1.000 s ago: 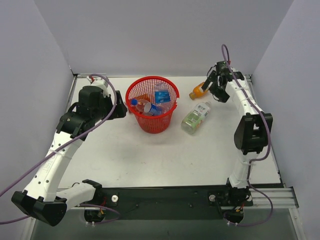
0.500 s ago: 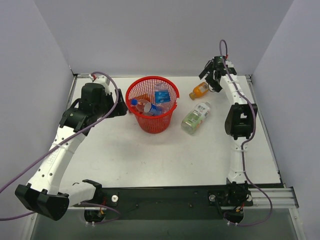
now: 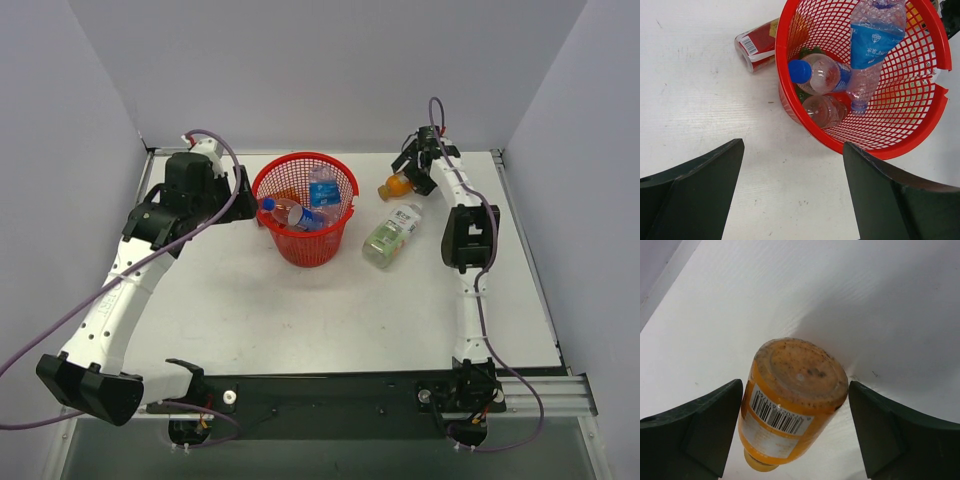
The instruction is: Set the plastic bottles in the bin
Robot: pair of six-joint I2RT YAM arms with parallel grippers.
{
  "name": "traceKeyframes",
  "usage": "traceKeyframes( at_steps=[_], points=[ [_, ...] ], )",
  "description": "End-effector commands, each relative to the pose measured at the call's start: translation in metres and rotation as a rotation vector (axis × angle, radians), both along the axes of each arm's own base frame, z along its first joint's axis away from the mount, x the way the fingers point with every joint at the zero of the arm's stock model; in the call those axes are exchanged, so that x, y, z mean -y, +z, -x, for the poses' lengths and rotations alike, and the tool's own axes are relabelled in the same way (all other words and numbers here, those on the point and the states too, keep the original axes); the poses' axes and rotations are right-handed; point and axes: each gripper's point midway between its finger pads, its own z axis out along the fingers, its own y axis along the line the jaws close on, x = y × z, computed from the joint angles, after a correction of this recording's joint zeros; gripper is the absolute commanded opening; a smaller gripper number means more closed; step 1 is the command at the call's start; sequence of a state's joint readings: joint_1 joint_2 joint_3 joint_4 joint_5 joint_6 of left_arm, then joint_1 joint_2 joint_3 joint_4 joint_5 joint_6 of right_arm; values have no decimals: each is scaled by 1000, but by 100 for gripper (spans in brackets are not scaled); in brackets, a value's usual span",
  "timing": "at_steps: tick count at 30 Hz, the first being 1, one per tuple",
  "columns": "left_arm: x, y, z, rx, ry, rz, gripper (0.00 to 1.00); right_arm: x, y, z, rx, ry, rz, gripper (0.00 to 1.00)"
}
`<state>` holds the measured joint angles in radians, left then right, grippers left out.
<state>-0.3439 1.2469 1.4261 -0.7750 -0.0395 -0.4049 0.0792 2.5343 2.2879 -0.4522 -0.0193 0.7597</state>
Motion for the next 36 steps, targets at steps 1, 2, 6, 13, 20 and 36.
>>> traceKeyframes(
  at_steps=[1,2,6,13,20,36],
  points=[
    [0,25,-7,73,-6,9,91,-4,13,-15,57,-3,-24,75],
    [-1,24,-8,71,-4,6,91,-4,14,-16,65,-3,-25,70],
    [-2,23,-6,69,-3,3,91,-2,35,-21,109,-3,-11,24],
    [-10,16,7,75,13,-6,90,8,180,-4,335,6,58,9],
    [-21,-7,30,57,41,2,90,-18,315,51,567,119,137,7],
    [-25,3,61,91,45,68,90,-199,304,148,698,559,389,26]
  ],
)
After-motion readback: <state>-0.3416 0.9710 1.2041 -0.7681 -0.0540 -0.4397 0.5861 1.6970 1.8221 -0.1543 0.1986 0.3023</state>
